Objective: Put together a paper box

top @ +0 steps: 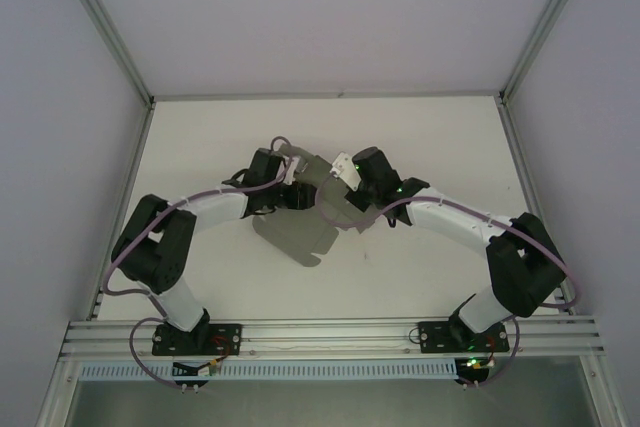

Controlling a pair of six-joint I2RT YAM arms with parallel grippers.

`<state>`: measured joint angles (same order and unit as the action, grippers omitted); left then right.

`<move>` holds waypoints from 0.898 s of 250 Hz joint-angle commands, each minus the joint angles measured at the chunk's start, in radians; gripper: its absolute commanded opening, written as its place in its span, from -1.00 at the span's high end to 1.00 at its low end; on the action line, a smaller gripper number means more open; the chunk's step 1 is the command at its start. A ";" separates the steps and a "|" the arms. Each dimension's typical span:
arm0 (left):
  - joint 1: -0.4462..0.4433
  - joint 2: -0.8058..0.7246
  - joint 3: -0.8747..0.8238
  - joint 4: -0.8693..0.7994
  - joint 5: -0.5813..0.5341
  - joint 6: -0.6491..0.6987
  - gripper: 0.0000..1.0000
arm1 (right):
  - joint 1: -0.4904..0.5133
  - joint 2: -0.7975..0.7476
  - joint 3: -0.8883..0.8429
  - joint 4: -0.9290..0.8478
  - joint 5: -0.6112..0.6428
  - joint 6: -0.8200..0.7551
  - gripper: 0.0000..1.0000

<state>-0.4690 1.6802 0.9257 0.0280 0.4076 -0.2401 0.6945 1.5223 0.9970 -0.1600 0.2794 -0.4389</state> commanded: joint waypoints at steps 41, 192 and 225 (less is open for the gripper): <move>-0.002 -0.309 -0.034 -0.121 -0.120 -0.003 -1.00 | 0.003 0.049 0.029 0.059 0.187 -0.272 1.00; 0.237 -0.243 0.095 -0.325 -0.614 -0.185 -1.00 | 0.068 0.193 -0.173 0.923 0.364 -0.913 1.00; 0.244 -0.155 0.142 -0.316 -0.680 -0.152 -1.00 | 0.076 0.201 -0.175 0.992 0.395 -0.955 1.00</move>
<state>-0.2329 1.4677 1.0107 -0.3012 -0.1925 -0.4007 0.7612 1.7199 0.8230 0.6216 0.6239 -1.2854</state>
